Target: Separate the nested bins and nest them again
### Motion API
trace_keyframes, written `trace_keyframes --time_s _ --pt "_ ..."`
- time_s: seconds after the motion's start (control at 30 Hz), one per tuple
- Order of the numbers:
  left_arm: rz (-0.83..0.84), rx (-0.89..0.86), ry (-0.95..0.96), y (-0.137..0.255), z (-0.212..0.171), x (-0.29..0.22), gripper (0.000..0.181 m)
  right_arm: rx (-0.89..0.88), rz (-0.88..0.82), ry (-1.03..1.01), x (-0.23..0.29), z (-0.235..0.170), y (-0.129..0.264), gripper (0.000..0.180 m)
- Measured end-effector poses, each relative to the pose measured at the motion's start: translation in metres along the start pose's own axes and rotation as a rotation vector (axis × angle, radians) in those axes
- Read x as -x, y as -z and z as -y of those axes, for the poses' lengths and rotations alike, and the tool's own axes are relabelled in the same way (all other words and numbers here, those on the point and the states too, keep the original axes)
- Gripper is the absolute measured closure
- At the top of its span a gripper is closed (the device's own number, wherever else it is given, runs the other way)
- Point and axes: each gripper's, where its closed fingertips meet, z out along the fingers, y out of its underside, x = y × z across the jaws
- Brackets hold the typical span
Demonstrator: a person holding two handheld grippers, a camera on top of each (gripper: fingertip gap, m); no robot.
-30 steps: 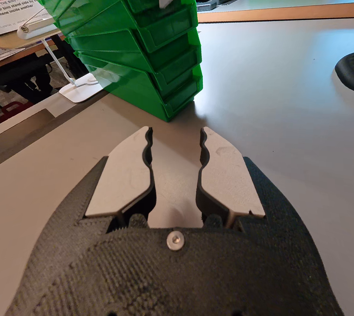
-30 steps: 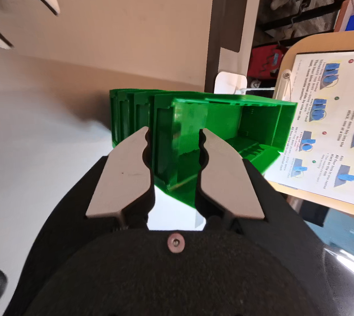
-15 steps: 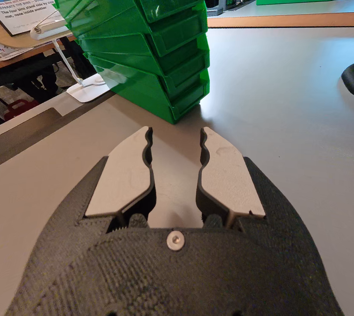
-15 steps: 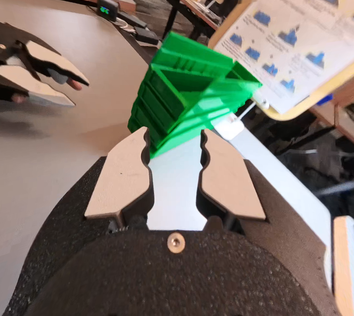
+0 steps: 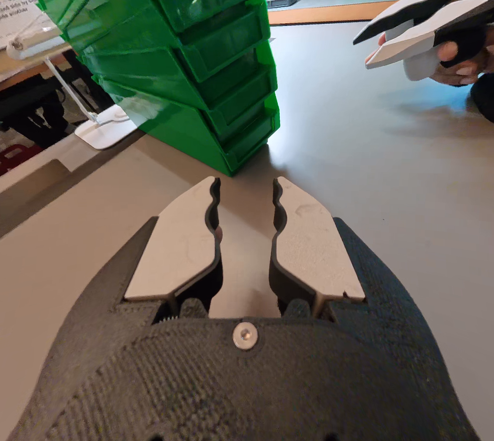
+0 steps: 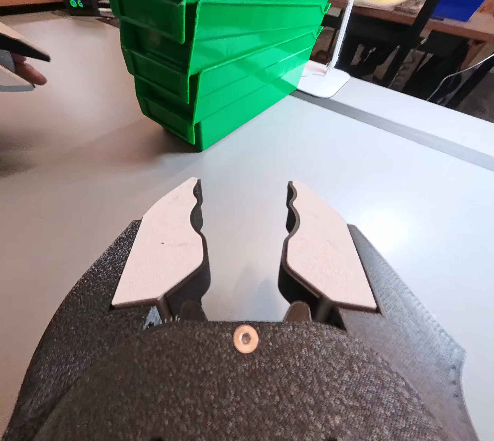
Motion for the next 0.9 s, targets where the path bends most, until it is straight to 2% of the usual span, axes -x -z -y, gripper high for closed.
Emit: trace_keyframes --time_s 0.23,0.5,0.67,0.83,0.9 --pt "0.040 -0.002 -0.149 -0.017 0.042 0.008 0.142 -0.015 0.019 0.013 0.006 -0.003 0.003 0.113" --pt "0.109 0.019 -0.132 -0.048 0.046 0.039 0.137 -0.013 0.014 0.086 0.017 -0.003 0.000 0.104" --pt "0.195 -0.079 -0.316 -0.040 0.073 0.039 0.139 0.009 0.021 0.100 0.020 -0.008 -0.006 0.097" --pt "0.092 0.003 -0.459 -0.046 0.113 0.026 0.144 0.024 0.036 0.115 0.024 -0.011 -0.010 0.095" --pt "0.030 0.087 -0.516 -0.055 0.123 0.021 0.144 0.016 0.037 0.120 0.025 -0.009 -0.008 0.095"
